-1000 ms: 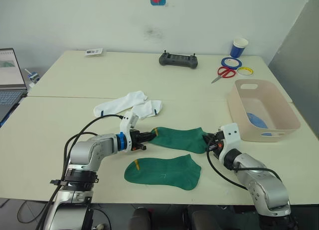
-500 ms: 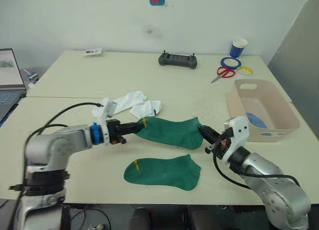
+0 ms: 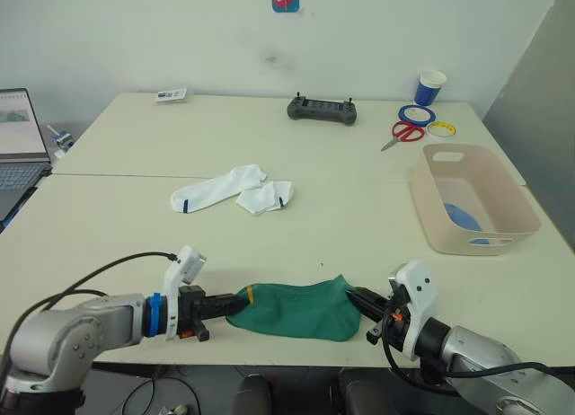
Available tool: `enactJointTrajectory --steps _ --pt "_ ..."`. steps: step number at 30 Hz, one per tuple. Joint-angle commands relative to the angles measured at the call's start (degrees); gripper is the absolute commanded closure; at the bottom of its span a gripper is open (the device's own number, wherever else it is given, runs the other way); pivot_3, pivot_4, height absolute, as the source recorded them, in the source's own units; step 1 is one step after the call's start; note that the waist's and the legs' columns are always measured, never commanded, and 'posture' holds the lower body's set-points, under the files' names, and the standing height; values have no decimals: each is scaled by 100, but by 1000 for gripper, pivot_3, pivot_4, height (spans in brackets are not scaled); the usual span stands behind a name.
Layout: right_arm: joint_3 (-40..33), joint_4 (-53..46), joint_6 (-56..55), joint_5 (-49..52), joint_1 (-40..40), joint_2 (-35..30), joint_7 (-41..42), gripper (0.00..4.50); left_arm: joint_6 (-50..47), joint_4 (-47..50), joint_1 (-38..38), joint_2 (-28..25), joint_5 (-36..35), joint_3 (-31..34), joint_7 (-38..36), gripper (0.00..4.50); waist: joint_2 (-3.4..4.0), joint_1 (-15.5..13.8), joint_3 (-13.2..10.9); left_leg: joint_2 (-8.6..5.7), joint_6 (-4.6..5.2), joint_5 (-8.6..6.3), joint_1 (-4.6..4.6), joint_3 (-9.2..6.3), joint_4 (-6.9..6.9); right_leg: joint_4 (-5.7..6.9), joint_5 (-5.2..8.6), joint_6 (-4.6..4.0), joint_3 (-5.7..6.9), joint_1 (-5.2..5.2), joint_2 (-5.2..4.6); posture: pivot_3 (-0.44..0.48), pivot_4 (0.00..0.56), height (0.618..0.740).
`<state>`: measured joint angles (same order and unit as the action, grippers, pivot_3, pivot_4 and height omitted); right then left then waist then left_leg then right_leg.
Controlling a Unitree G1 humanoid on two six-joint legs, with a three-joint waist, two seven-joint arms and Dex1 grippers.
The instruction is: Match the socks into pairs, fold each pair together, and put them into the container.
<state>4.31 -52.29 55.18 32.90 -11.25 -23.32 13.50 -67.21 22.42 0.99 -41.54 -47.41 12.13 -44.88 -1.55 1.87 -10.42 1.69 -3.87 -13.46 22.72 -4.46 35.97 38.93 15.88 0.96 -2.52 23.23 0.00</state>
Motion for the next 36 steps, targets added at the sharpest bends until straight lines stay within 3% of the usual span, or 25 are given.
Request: enactJointTrajectory --steps 1,8,19,25,36 --pt "207 140 -477 -346 -81 -93 49 4480 424 43 76 17 240 -212 36 4500 -1 -1 0 0 0 0 3 0 0 0 1 1 1 0 8 0 150 740" --pt "363 319 -950 -666 -334 -241 244 4480 716 -145 48 3 308 -153 22 4500 1 -2 0 1 1 -1 4 -1 -3 0 6 -1 2 2 10 0 150 740" --pt "143 139 -1059 -439 -271 -46 262 4480 450 -293 -214 -200 -250 199 -133 4500 1 -1 -1 0 1 -1 5 -2 -1 1 6 -1 4 1 11 0 150 740" --pt "392 397 -1058 -694 -276 -87 221 4480 507 -252 -81 -399 -23 -237 -279 4500 1 -1 -1 1 1 -1 5 -2 -3 0 6 -1 4 2 12 0 150 740" --pt "370 552 -888 -942 -237 -38 98 4480 1066 -501 -58 -137 475 -470 -37 4500 2 -4 -1 0 1 -1 4 -1 -2 0 7 -2 3 1 10 0 150 740"
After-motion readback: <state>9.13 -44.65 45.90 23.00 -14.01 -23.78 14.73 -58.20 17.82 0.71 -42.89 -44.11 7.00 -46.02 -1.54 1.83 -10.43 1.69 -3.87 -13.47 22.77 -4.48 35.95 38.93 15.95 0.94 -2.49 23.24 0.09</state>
